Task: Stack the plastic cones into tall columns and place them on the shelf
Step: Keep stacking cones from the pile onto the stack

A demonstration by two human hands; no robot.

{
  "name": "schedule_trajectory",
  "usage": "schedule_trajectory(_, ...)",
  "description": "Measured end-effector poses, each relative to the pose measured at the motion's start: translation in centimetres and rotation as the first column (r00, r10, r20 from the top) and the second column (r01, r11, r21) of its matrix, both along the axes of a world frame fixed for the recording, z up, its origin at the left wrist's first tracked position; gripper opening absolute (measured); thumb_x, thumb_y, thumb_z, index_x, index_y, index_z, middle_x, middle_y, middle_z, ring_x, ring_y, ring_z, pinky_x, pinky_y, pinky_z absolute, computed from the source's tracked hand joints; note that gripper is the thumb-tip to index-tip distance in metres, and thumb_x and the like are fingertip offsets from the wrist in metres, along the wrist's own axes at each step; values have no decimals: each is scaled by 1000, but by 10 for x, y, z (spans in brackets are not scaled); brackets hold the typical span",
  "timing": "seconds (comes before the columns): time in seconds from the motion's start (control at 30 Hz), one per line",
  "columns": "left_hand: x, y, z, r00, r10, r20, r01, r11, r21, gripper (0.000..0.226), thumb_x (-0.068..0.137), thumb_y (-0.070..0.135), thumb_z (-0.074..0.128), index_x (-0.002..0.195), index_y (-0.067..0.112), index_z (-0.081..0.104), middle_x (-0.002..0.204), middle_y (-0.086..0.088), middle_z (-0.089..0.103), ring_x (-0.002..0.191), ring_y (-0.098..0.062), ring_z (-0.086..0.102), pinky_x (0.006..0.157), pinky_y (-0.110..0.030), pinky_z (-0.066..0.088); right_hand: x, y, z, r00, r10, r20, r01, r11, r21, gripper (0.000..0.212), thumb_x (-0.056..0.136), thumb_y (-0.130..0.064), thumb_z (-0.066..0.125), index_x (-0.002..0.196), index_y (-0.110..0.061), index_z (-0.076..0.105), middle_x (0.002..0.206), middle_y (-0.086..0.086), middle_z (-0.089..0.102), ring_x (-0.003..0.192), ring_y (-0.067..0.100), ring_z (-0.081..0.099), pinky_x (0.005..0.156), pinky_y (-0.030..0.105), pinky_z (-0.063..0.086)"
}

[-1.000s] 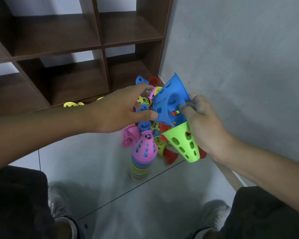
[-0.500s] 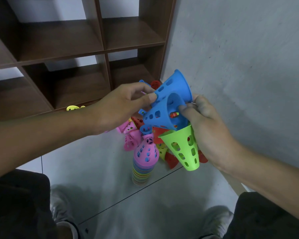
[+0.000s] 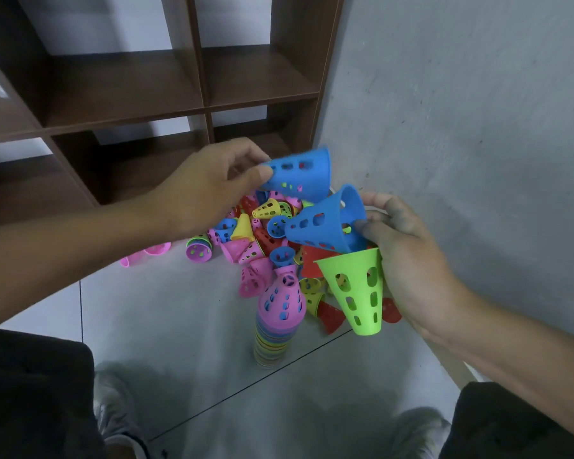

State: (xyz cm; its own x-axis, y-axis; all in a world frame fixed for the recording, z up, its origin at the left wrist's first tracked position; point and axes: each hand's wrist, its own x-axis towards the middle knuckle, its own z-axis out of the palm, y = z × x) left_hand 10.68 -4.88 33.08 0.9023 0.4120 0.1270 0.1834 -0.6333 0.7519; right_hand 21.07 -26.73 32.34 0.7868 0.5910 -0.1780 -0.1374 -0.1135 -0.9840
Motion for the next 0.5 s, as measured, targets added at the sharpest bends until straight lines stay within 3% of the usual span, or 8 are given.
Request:
schedule_trajectory(0.1,-1,6,-4,997,-24,-73,33,993,118,18,99,43,50,110,33,60,100,19,67,90,4,65,76,-19,58,4,-3,-3,1000,-23,-10,23,999,-35,28,98,4,46,113,-13,62,99,12,75,77,22,70,71,35,54)
schedule_trajectory(0.23,2,10,-6,990,-11,-139,48,963,267,19,101,41,50,109,27,61,100,14,67,86,-3,64,69,-14,52,9,-7,-4,996,-50,-74,45,997,-62,25,99,-2,47,111,-17,63,95,9,78,69,18,70,69,36,53)
schedule_trajectory(0.37,1,4,-5,967,-96,-235,183,904,386,26,100,43,49,105,22,62,94,7,66,80,-9,61,69,-25,54,13,-9,-4,996,-68,-63,64,996,-55,26,99,-2,45,109,-19,62,84,-1,78,67,17,71,65,34,55)
schedule_trajectory(0.5,-1,-8,-9,927,-188,-325,324,838,440,38,92,56,42,106,26,61,92,10,62,78,-8,57,69,-28,52,15,-10,-2,995,-75,-63,72,996,-53,25,100,-2,44,112,-17,61,88,2,78,70,18,72,66,35,56)
